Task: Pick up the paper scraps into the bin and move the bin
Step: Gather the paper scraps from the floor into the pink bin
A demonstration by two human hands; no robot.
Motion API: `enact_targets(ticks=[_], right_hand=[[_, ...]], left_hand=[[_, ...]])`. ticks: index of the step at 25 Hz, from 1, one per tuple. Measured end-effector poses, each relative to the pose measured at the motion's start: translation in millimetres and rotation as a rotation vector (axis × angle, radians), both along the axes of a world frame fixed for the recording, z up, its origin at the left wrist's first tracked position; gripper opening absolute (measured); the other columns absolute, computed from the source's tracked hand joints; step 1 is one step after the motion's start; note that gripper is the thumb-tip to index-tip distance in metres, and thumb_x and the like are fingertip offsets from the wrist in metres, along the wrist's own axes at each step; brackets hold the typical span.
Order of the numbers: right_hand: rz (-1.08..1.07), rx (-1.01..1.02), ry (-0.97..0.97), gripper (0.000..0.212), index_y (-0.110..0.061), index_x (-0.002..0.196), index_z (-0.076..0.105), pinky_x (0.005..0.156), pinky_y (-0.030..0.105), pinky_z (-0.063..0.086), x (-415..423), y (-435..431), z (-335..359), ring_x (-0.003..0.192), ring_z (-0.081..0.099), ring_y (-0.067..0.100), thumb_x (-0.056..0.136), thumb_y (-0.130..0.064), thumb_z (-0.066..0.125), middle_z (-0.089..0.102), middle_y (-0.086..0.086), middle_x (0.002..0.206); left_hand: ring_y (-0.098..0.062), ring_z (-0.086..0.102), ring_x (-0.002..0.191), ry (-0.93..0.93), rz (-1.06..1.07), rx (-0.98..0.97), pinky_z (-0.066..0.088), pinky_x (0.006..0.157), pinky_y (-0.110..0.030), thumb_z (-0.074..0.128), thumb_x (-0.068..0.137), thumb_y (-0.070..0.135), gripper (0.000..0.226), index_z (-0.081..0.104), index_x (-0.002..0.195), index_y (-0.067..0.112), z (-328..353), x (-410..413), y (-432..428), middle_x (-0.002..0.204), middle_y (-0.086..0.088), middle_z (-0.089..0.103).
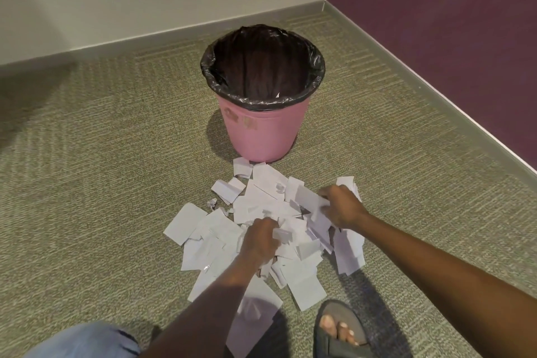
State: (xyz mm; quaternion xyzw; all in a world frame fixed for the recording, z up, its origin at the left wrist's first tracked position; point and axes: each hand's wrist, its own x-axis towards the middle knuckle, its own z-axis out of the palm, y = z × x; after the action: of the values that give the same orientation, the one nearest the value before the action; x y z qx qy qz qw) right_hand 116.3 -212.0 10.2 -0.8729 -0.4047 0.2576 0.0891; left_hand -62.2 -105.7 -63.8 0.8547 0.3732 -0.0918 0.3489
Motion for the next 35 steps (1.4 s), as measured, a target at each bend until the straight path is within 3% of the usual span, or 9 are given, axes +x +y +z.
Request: enact_targets(ticks=[4, 7, 9, 12, 15, 20, 26, 31, 35], right_hand=[[-0.044, 0.118, 0.085, 0.030, -0.016, 0.061, 0.055, 0.052, 0.027, 0.039, 10, 18, 36, 0.055, 0.051, 0.010, 0.085, -0.003, 0.069, 0.055, -0.003, 0.063], [-0.010, 0.238, 0.079, 0.027, -0.028, 0.070, 0.061, 0.052, 0.021, 0.037, 8, 34, 72, 0.061, 0.054, 0.005, 0.087, -0.009, 0.071, 0.059, -0.012, 0.070], [0.002, 0.328, 0.116, 0.009, -0.017, 0.086, 0.071, 0.052, 0.019, 0.043, 8, 44, 101, 0.062, 0.059, 0.005, 0.087, -0.007, 0.070, 0.066, -0.007, 0.082], [-0.049, 0.479, 0.191, 0.010, -0.006, 0.096, 0.073, 0.053, 0.036, 0.060, 10, 58, 144, 0.067, 0.070, 0.018, 0.087, -0.005, 0.071, 0.073, 0.000, 0.093], [-0.124, 0.672, 0.235, 0.014, -0.004, 0.100, 0.073, 0.054, 0.035, 0.061, 15, 76, 179, 0.072, 0.073, 0.017, 0.086, -0.004, 0.071, 0.075, 0.002, 0.095], [-0.284, 0.884, 0.212, 0.017, -0.004, 0.103, 0.071, 0.054, 0.035, 0.061, 38, 116, 205, 0.074, 0.074, 0.020, 0.086, -0.004, 0.070, 0.075, 0.005, 0.097], [-0.366, 0.768, 0.127, 0.023, -0.005, 0.112, 0.065, 0.064, 0.037, 0.062, 64, 152, 197, 0.088, 0.070, 0.025, 0.089, -0.001, 0.064, 0.069, 0.010, 0.110], [-0.333, 0.671, 0.019, 0.025, -0.008, 0.111, 0.065, 0.077, 0.040, 0.059, 70, 164, 181, 0.099, 0.065, 0.027, 0.089, 0.003, 0.057, 0.068, 0.011, 0.111], [-0.304, 0.634, -0.003, 0.027, -0.007, 0.112, 0.065, 0.069, 0.031, 0.052, 70, 169, 175, 0.098, 0.064, 0.026, 0.089, 0.004, 0.056, 0.068, 0.011, 0.112]], left_hand=[[-0.023, 0.066, 0.081, -0.122, 0.086, -0.086, 0.044, 0.062, -0.026, 0.074, 0.075, 0.013, 0.009, 0.072, 0.083, 0.011, 28, 12, 20, 0.085, -0.009, 0.070], [-0.016, 0.055, 0.064, -0.214, 0.092, -0.080, 0.036, 0.051, -0.023, 0.078, 0.074, 0.014, 0.012, 0.068, 0.068, 0.013, 63, 19, 42, 0.070, -0.002, 0.063], [-0.015, 0.055, 0.063, -0.268, 0.080, -0.040, 0.037, 0.051, -0.023, 0.079, 0.074, 0.015, 0.010, 0.070, 0.071, 0.012, 94, 23, 55, 0.071, -0.001, 0.066], [-0.012, 0.064, 0.069, -0.328, 0.016, 0.007, 0.049, 0.058, -0.026, 0.081, 0.075, 0.013, 0.007, 0.074, 0.077, 0.014, 145, 28, 75, 0.078, 0.001, 0.072], [-0.011, 0.069, 0.075, -0.368, -0.037, 0.072, 0.057, 0.066, -0.030, 0.082, 0.074, 0.015, 0.011, 0.077, 0.084, 0.013, 189, 31, 103, 0.084, 0.000, 0.076], [-0.014, 0.067, 0.075, -0.455, 0.002, 0.184, 0.053, 0.061, -0.026, 0.082, 0.072, 0.012, 0.018, 0.076, 0.089, 0.008, 252, 41, 142, 0.088, -0.005, 0.074], [-0.026, 0.068, 0.088, -0.559, 0.173, 0.212, 0.059, 0.080, -0.043, 0.081, 0.071, 0.007, 0.031, 0.072, 0.100, 0.002, 288, 79, 195, 0.103, -0.013, 0.072], [-0.025, 0.067, 0.093, -0.510, 0.232, 0.253, 0.059, 0.083, -0.040, 0.082, 0.070, 0.008, 0.037, 0.070, 0.105, 0.003, 277, 116, 223, 0.106, -0.011, 0.069], [-0.027, 0.067, 0.098, -0.479, 0.253, 0.284, 0.059, 0.083, -0.036, 0.082, 0.071, 0.008, 0.044, 0.068, 0.112, 0.003, 263, 135, 225, 0.114, -0.014, 0.068]])
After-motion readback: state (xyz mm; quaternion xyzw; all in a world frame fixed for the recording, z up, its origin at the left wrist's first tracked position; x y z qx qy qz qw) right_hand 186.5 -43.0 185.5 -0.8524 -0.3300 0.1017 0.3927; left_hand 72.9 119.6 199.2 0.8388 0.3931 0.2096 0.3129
